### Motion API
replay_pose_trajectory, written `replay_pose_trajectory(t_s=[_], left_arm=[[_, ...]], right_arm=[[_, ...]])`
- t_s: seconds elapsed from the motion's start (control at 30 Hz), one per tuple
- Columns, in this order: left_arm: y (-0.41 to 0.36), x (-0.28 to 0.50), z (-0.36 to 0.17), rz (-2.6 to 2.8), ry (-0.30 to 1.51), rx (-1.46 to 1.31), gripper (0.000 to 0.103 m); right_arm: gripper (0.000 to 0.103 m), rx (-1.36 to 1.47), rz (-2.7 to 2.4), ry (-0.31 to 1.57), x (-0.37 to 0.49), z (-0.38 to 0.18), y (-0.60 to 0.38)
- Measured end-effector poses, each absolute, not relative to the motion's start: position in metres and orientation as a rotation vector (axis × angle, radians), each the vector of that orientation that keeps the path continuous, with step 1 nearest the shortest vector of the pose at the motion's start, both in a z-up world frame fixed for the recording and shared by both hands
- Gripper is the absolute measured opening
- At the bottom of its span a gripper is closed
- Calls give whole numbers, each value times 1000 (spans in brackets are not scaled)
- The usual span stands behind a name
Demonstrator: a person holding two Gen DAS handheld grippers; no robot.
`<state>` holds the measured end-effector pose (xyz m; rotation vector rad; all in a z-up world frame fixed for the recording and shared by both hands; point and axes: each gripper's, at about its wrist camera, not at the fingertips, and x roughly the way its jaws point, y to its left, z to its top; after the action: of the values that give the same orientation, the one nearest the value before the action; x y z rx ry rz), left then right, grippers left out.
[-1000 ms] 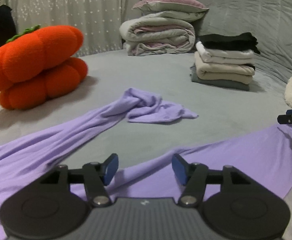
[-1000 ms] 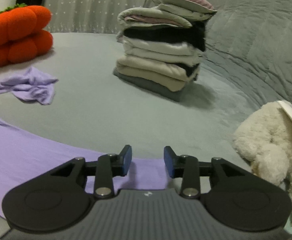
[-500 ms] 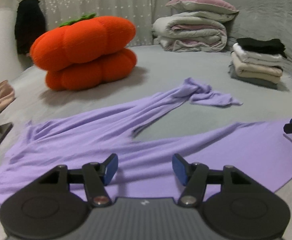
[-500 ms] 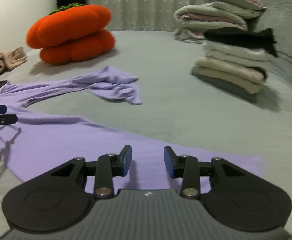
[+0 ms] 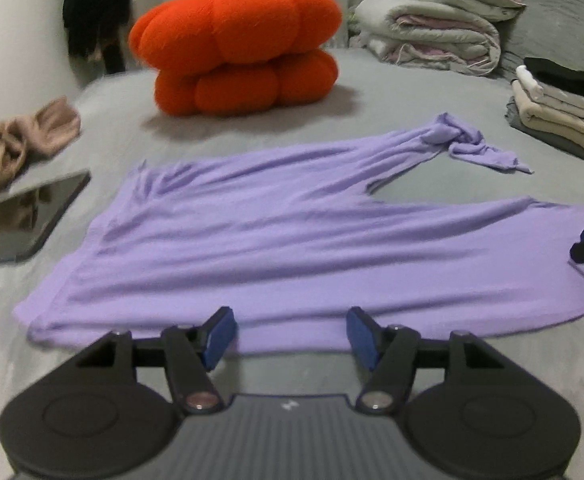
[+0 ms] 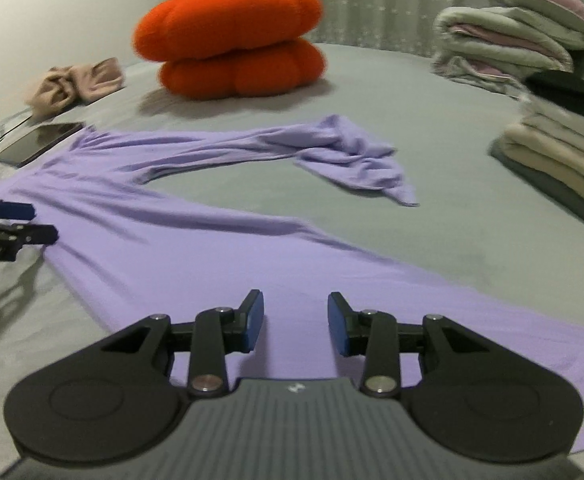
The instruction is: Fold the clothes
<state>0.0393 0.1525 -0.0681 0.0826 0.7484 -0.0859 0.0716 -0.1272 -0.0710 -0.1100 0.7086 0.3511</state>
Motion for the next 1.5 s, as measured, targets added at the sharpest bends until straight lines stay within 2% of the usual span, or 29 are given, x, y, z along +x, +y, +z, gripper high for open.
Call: replay_pose_trajectory(t_s=[0.37,0.57,0.67,0.77,0.87,0.9,0.93,1.0,1.5], left_arm=[[224,27,-65,70,785,-163,63],[257,29,-67,131,747,-407,52],[267,30,-70,171,722,-490,44],[273,34,-74,215,707,-525,27],[278,37,-77,255,701,-534,7],[280,38,-78,266,699,-536,1],[281,38,-79,269,695,-546,1],[282,36,-77,274,683,-552,0],[293,4,-64,177,726,-546,1]], right_arm=[[40,-194,564,718,39,-69,-82],[39,-250,670,731,26,-74,-66],[39,-289,694,729,22,-77,-61],[38,-287,688,724,24,-80,-62],[29,-284,679,719,27,-83,-63],[21,-286,674,716,27,-83,-63],[9,-294,668,710,28,-84,-63],[0,-304,661,707,28,-83,-63],[0,-329,795,740,-6,-61,-63]])
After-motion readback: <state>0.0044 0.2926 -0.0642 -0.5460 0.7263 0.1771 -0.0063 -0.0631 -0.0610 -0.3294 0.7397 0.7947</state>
